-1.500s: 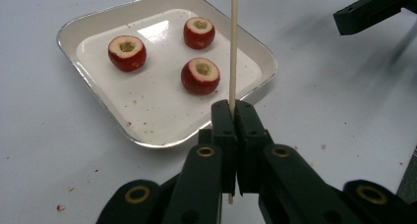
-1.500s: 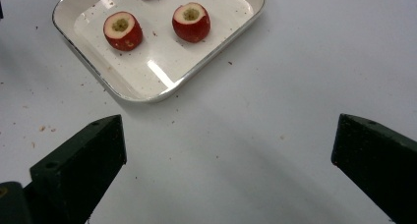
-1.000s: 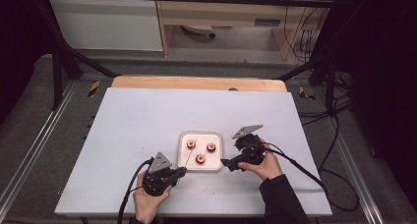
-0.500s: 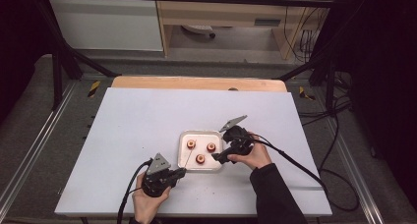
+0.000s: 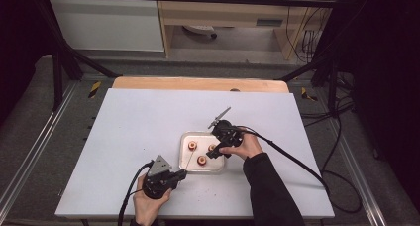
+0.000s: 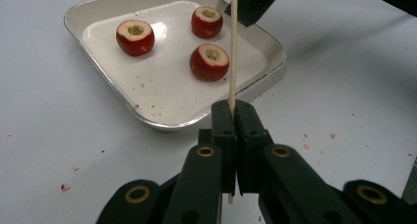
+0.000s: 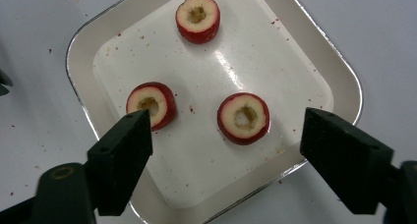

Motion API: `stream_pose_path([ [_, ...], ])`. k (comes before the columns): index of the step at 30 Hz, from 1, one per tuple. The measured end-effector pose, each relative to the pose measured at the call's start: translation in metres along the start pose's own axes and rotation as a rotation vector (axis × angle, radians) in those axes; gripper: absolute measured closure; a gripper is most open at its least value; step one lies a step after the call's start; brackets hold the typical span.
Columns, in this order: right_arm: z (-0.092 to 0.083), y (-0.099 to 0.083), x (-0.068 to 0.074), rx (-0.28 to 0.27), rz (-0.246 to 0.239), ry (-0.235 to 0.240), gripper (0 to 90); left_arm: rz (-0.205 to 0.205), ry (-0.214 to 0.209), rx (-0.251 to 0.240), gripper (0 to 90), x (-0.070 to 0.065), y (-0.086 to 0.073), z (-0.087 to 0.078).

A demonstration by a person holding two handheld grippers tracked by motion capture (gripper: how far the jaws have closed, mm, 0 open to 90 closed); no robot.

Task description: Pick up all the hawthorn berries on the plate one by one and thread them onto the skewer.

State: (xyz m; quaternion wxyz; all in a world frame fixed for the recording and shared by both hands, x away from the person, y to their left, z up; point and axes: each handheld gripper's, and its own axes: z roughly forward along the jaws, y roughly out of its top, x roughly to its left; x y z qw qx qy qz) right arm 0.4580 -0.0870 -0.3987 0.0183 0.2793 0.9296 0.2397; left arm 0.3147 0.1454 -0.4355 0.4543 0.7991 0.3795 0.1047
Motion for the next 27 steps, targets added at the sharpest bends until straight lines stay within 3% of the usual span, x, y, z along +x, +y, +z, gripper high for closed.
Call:
stream_pose_path([
  [12,0.017,0.012,-0.012,0.095,-0.046,-0.004,46.0,-0.008,-0.001,-0.002,88.5,0.004,-0.002,-0.002],
  [20,0.023,0.014,-0.011,0.128,-0.110,0.009,51.8,-0.005,-0.001,0.001,88.5,0.005,-0.002,-0.002],
  [27,0.024,0.015,-0.010,0.149,-0.133,-0.009,59.0,-0.006,-0.001,0.001,88.5,0.005,-0.002,-0.003],
])
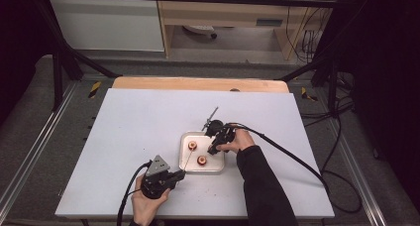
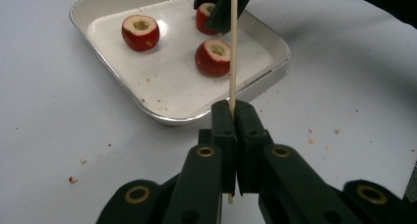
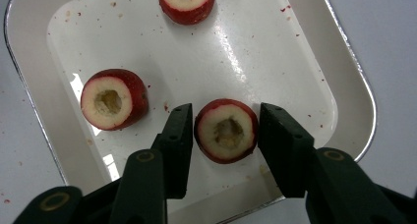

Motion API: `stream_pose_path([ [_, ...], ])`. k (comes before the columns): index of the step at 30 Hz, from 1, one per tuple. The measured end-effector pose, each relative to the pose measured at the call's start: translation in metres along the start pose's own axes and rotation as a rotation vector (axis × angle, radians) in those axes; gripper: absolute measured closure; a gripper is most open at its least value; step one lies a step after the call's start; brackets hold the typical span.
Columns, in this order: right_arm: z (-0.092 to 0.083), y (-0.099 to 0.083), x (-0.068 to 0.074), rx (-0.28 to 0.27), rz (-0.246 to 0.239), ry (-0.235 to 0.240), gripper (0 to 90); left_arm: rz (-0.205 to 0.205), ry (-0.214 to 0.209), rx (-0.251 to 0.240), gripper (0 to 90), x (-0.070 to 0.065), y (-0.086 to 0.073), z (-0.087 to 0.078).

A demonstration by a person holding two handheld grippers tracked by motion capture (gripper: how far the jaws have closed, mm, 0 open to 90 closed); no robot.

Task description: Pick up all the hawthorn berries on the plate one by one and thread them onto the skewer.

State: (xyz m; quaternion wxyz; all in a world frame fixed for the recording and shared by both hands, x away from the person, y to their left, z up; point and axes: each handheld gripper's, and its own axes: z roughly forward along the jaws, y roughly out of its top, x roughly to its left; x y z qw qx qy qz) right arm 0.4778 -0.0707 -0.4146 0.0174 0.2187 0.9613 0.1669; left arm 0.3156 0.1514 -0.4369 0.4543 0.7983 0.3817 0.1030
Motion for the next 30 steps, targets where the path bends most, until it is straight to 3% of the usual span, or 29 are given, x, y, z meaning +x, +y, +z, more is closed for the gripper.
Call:
stream_pose_path([
  [5,0.000,0.000,0.000,0.004,0.013,0.002,59.7,-0.001,0.000,-0.001,88.5,0.000,0.000,0.000],
  [9,-0.005,0.001,0.001,-0.031,0.041,0.000,59.7,-0.007,0.000,-0.009,88.5,0.000,0.000,-0.001],
  [11,-0.014,0.001,0.003,-0.102,0.095,0.010,59.7,-0.010,0.001,-0.013,88.5,-0.001,0.000,-0.001],
  [16,-0.030,-0.003,0.007,-0.196,0.203,0.026,59.8,-0.023,0.002,-0.027,88.5,-0.003,-0.001,-0.001],
  [18,-0.033,-0.005,0.008,-0.215,0.226,0.021,59.8,-0.029,0.002,-0.033,88.5,-0.004,0.000,0.000],
  [20,-0.040,-0.014,0.009,-0.292,0.301,0.023,59.8,-0.037,0.003,-0.038,88.5,-0.006,0.000,0.001],
  [21,-0.040,-0.014,0.009,-0.292,0.301,0.023,59.8,-0.046,0.002,-0.043,88.5,-0.007,0.000,0.001],
  [22,-0.044,-0.022,0.010,-0.345,0.351,0.015,59.8,-0.053,0.003,-0.049,88.5,-0.008,0.000,0.002],
  [27,-0.052,-0.042,0.011,-0.508,0.467,0.042,59.9,-0.080,0.008,-0.057,88.5,-0.015,0.002,0.006],
  [28,-0.052,-0.042,0.011,-0.508,0.467,0.042,59.9,-0.086,0.009,-0.055,88.5,-0.016,0.002,0.007],
  [29,-0.054,-0.049,0.012,-0.568,0.506,0.047,59.9,-0.092,0.011,-0.056,88.5,-0.018,0.002,0.008],
  [30,-0.055,-0.051,0.013,-0.591,0.519,0.055,59.9,-0.089,0.020,-0.056,88.5,-0.019,0.002,0.009],
])
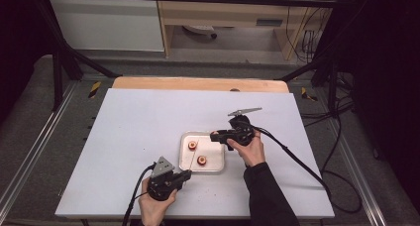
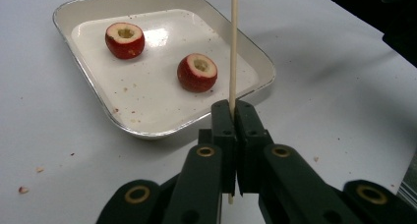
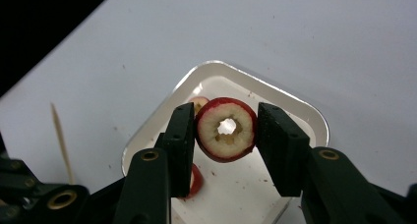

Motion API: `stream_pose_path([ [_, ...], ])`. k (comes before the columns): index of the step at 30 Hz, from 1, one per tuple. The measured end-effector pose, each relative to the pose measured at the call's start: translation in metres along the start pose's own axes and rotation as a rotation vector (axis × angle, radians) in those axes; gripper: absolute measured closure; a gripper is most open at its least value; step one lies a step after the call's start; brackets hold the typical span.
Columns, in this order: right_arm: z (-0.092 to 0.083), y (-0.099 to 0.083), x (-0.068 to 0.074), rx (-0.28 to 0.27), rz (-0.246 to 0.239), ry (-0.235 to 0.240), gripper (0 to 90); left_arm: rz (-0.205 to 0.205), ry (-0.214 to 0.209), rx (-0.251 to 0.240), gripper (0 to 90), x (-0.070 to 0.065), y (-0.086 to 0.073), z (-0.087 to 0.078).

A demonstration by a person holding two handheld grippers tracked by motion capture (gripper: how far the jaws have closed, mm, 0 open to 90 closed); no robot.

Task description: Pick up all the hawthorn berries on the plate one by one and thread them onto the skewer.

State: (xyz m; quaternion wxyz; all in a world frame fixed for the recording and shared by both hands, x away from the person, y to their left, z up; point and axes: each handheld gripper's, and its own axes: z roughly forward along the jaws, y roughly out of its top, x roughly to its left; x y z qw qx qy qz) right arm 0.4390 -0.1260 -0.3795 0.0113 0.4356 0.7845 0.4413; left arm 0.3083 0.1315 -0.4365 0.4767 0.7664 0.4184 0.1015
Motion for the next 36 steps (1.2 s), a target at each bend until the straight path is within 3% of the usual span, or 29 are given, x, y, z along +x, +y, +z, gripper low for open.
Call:
stream_pose_path([
  [10,-0.013,-0.020,-0.001,-0.241,0.180,0.090,59.9,-0.033,0.005,-0.014,88.4,-0.020,0.003,0.014],
  [18,-0.013,-0.028,0.003,-0.364,0.248,0.123,60.0,-0.082,0.023,-0.011,88.3,-0.030,0.004,0.026],
  [30,-0.013,-0.030,0.009,-0.444,0.266,0.139,60.0,-0.117,0.020,0.000,88.3,-0.034,0.010,0.035],
  [36,-0.013,-0.032,0.010,-0.457,0.243,0.136,60.1,-0.115,0.019,0.010,88.3,-0.036,0.015,0.038],
])
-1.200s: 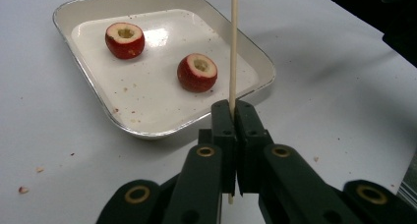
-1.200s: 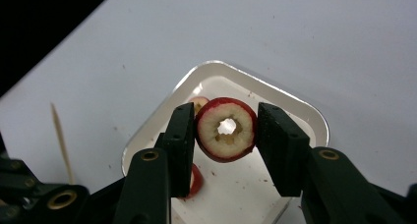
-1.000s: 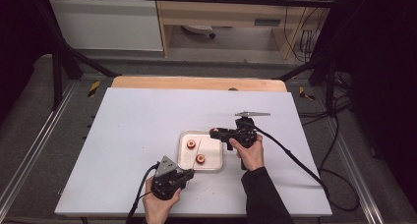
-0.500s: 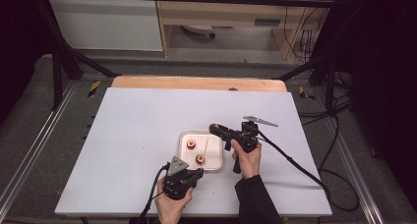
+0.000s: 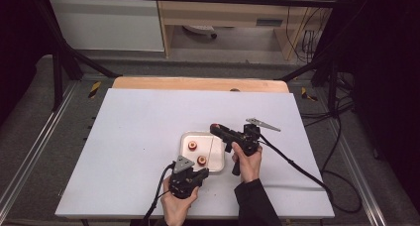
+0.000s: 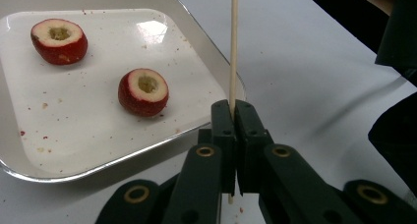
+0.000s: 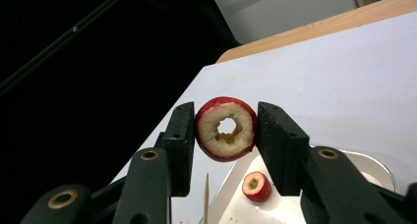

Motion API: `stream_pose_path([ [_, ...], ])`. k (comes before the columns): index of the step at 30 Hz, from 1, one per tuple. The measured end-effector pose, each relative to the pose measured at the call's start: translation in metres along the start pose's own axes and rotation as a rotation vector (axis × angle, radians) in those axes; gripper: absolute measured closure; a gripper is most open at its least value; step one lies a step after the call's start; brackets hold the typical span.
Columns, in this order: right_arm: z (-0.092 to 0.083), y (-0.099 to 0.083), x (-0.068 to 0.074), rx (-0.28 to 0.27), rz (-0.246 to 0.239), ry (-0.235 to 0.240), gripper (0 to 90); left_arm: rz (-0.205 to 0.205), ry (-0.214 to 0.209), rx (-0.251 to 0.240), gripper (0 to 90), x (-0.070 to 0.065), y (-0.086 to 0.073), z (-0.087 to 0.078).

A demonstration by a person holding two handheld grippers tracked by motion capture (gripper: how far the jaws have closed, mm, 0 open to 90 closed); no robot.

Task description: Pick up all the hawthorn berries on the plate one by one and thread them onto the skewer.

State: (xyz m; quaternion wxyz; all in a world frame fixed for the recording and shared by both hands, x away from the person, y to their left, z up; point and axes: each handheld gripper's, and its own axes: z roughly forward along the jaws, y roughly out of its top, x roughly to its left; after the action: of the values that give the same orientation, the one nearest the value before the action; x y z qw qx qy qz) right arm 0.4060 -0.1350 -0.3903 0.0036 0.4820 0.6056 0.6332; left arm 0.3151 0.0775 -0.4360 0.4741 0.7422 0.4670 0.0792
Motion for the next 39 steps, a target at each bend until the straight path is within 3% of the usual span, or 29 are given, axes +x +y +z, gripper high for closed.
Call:
stream_pose_path([
  [18,-0.001,-0.002,0.002,-0.009,-0.015,0.024,60.1,-0.014,-0.006,0.001,88.3,0.002,0.003,0.001],
  [31,0.001,-0.007,0.002,0.016,-0.014,0.032,60.1,-0.032,-0.010,-0.005,88.3,0.004,0.005,0.000],
  [39,0.001,-0.012,0.003,0.055,-0.062,0.033,60.3,-0.041,-0.023,0.011,88.4,0.006,0.008,0.000],
])
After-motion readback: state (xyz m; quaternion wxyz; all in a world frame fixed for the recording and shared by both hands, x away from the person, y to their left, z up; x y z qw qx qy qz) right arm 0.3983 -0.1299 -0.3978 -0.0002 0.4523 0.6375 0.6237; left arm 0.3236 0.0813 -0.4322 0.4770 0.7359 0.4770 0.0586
